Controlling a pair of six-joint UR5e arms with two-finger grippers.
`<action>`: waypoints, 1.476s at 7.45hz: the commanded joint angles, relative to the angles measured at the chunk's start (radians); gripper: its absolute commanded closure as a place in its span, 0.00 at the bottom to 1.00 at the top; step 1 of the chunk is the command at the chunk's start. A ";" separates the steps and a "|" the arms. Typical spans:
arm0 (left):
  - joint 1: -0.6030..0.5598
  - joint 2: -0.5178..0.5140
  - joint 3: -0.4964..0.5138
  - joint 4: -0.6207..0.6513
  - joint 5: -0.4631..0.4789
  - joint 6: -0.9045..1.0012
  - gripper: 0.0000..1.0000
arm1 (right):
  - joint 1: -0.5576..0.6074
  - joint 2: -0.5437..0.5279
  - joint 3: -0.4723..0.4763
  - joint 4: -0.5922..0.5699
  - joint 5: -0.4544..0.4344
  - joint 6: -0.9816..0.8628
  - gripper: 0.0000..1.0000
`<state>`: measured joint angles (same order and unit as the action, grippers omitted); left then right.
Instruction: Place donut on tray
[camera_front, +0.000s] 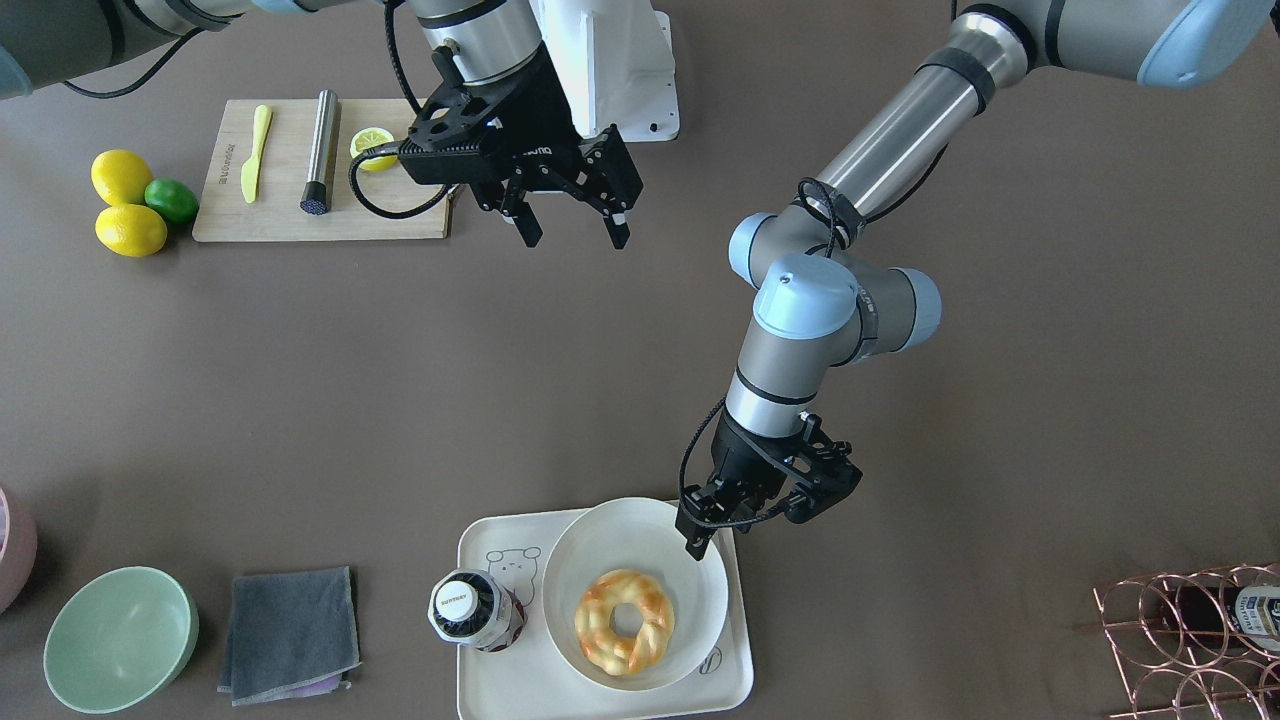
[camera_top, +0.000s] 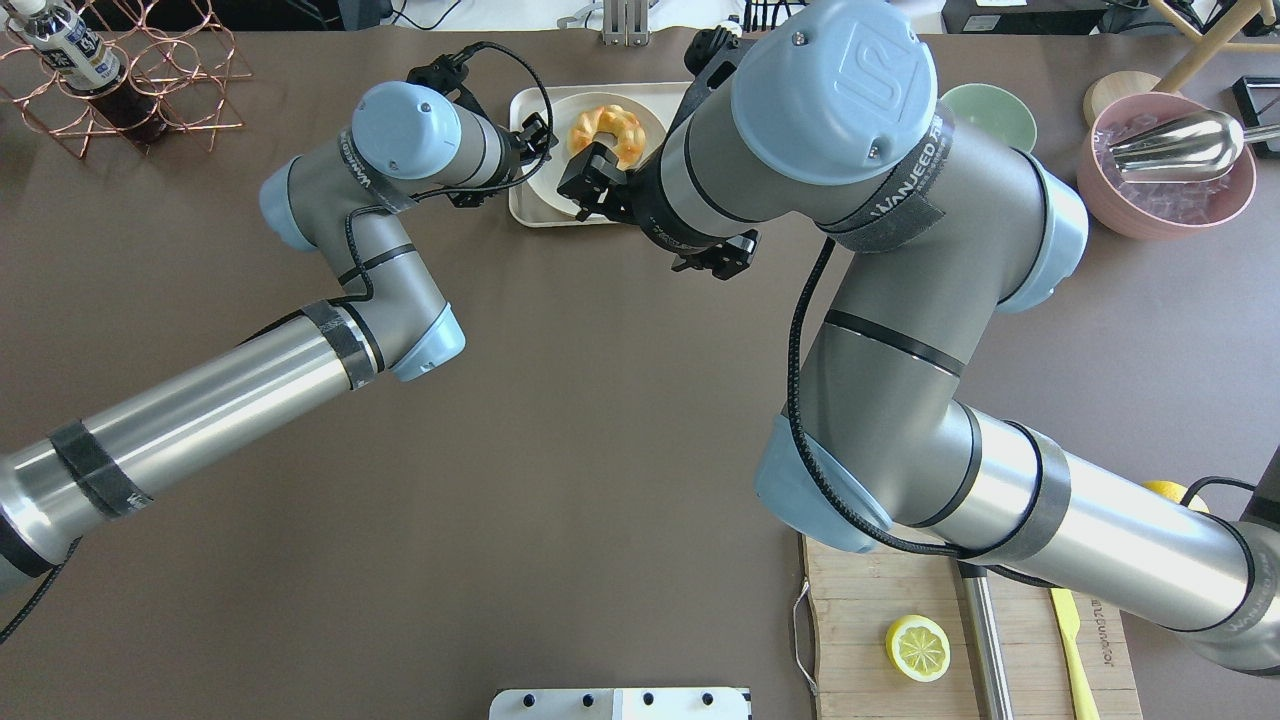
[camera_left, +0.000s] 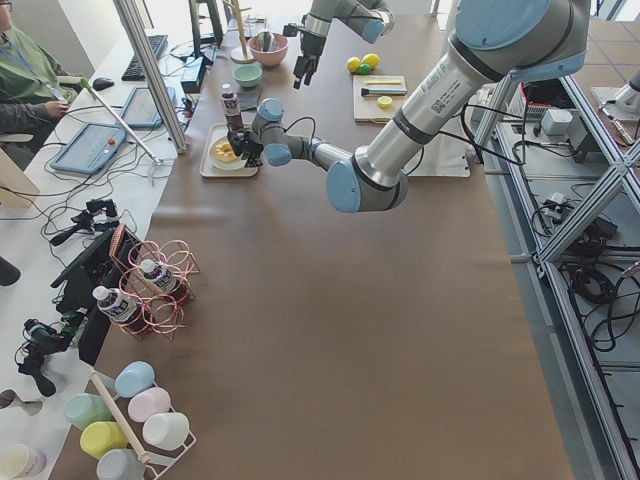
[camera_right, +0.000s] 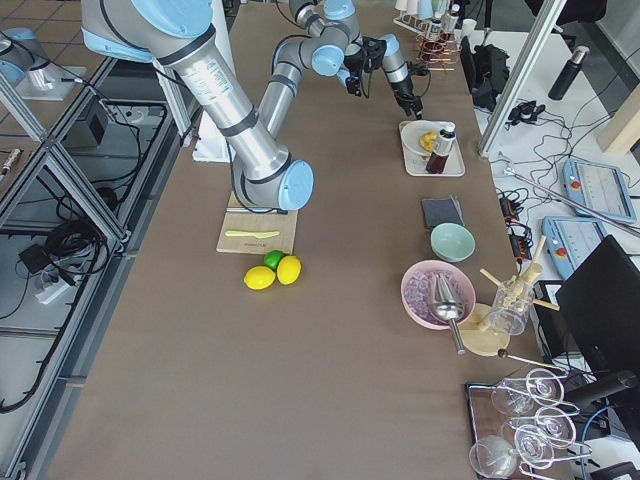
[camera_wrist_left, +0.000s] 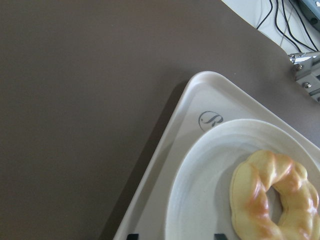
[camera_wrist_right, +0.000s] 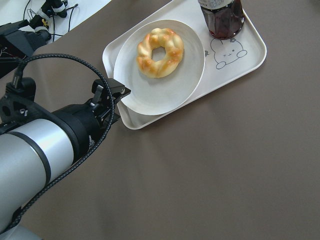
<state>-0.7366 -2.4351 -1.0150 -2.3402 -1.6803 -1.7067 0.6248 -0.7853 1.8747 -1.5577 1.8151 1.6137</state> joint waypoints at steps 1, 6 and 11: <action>-0.058 0.089 -0.118 0.007 -0.069 0.083 0.02 | 0.010 -0.008 -0.005 -0.005 0.004 -0.002 0.00; -0.318 0.364 -0.555 0.517 -0.373 0.850 0.02 | 0.217 -0.151 -0.008 -0.206 0.123 -0.424 0.00; -0.726 0.476 -0.614 0.867 -0.495 1.643 0.02 | 0.635 -0.559 -0.009 -0.205 0.281 -1.302 0.00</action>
<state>-1.3503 -1.9793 -1.6314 -1.5647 -2.1689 -0.2675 1.0835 -1.1888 1.8702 -1.7637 2.0376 0.6748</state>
